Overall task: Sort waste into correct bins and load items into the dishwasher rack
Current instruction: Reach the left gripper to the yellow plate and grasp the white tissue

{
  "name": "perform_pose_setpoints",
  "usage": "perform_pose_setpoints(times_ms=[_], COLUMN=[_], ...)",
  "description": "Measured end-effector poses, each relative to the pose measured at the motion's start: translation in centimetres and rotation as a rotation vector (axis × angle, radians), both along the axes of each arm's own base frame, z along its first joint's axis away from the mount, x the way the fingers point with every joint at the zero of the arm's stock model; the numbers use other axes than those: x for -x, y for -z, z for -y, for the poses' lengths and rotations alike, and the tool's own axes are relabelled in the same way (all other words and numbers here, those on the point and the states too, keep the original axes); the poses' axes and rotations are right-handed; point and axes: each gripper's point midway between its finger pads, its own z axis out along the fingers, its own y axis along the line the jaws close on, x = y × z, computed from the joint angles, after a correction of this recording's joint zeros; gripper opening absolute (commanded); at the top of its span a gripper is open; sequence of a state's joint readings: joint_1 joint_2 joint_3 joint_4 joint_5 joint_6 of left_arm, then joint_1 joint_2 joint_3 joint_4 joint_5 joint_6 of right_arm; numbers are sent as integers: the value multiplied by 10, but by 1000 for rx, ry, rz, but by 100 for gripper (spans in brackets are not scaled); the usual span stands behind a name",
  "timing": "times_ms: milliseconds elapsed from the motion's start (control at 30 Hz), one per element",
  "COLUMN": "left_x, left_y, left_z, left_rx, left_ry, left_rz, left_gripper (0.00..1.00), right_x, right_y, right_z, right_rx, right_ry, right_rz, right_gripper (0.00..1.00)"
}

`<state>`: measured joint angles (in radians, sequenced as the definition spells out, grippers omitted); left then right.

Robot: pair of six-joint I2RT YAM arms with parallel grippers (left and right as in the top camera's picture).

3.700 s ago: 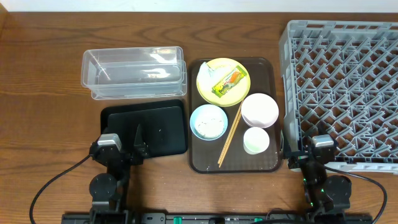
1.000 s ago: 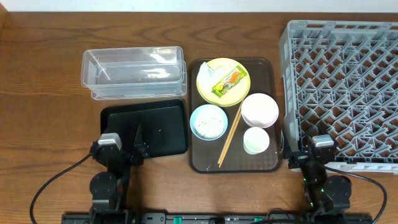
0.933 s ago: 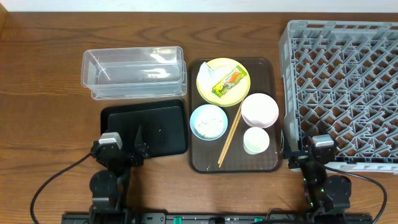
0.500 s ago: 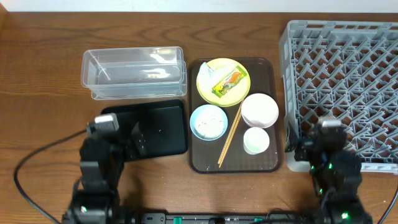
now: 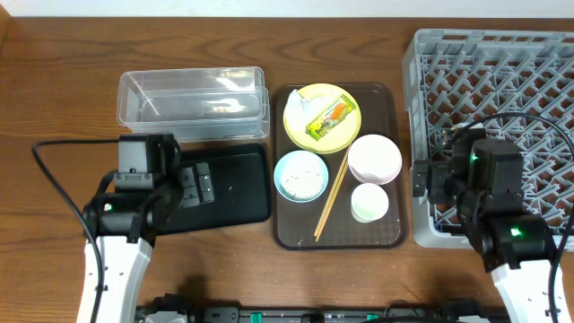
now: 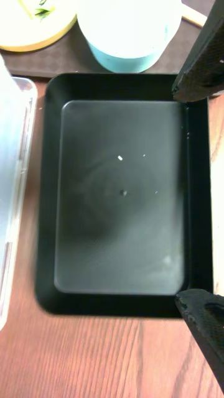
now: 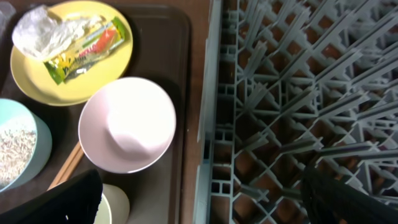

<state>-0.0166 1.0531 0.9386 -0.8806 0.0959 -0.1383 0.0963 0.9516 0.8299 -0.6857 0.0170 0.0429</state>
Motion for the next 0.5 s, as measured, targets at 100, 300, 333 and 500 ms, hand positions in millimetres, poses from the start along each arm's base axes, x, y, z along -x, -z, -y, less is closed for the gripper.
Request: perform_pose_setpoints(times_ms=[100,300,333,500], left_x=[-14,-38,-40,-74], left_y=[-3,-16,-17,-36], left_z=[8,26,28,54], left_rx=[40,95,97,85], left_ry=[22,76,82,172], left_rz=[42,121,121,138], left_gripper=[98,98,98,98], right_x=[0,0,0,0], right_y=[2,2,2,2], right_z=[-1,-2,-2,-2], right_rx=[-2,-6,-6,-6], right_ry=[-3,-7,-7,-7], right_rz=[-10,-10,-10,-10], right_gripper=[99,99,99,99])
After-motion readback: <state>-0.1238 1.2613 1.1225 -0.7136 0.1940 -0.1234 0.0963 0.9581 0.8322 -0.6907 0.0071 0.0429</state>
